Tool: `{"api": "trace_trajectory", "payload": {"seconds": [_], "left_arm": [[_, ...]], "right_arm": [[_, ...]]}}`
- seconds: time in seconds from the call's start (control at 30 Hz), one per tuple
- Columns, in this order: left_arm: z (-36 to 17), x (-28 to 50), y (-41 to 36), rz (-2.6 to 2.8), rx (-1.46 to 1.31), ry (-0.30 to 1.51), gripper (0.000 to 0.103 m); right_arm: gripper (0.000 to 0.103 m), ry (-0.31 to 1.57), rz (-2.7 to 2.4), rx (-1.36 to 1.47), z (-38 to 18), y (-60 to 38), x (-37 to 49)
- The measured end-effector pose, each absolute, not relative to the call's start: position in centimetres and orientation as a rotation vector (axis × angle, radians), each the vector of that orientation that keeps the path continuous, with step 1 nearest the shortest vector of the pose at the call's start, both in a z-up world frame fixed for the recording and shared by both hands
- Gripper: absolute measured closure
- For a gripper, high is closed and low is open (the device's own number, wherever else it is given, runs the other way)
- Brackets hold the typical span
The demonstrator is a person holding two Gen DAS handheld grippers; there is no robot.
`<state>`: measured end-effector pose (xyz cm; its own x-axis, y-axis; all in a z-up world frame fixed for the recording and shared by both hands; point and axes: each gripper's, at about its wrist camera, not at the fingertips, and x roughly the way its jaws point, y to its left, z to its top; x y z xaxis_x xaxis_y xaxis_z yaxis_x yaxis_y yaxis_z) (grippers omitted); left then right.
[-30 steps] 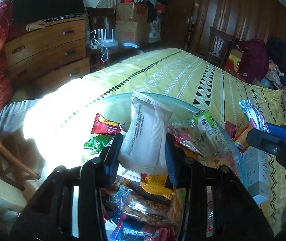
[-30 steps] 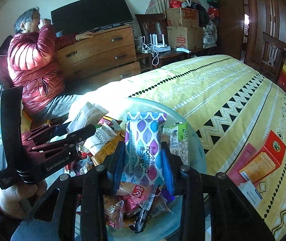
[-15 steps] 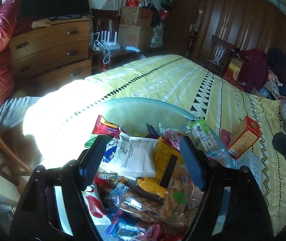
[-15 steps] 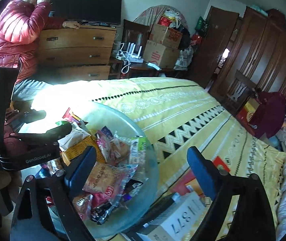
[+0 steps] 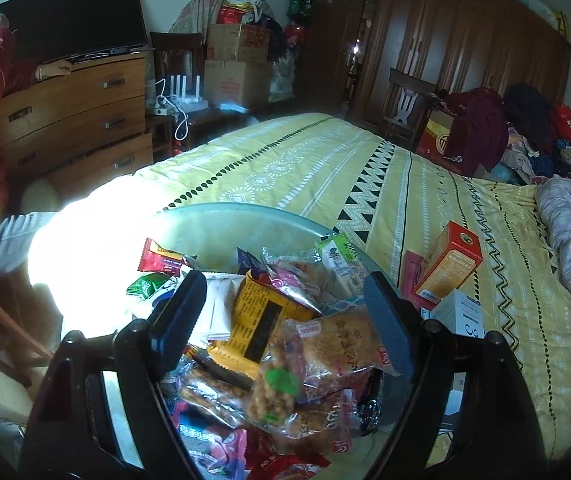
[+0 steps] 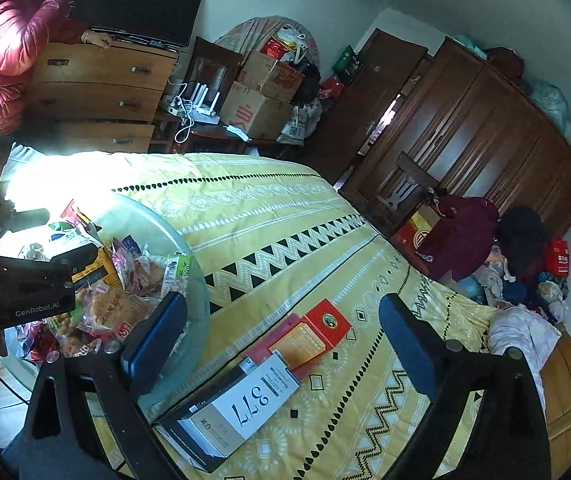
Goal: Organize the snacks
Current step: 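Move both open tools back over the bed beside the black device box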
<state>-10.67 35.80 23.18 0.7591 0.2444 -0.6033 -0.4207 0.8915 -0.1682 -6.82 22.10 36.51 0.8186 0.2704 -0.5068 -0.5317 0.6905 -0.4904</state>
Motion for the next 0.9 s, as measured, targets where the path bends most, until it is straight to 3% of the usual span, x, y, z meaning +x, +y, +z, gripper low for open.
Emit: {"api": "trace_trajectory", "payload": {"seconds": [0.9], "left_arm": [[24.2,-9.0,28.9,0.289,-0.211,0.626,0.020]], "right_arm": [[0.005,0.457,0.329,-0.706,37.0,14.9,-6.5]]}}
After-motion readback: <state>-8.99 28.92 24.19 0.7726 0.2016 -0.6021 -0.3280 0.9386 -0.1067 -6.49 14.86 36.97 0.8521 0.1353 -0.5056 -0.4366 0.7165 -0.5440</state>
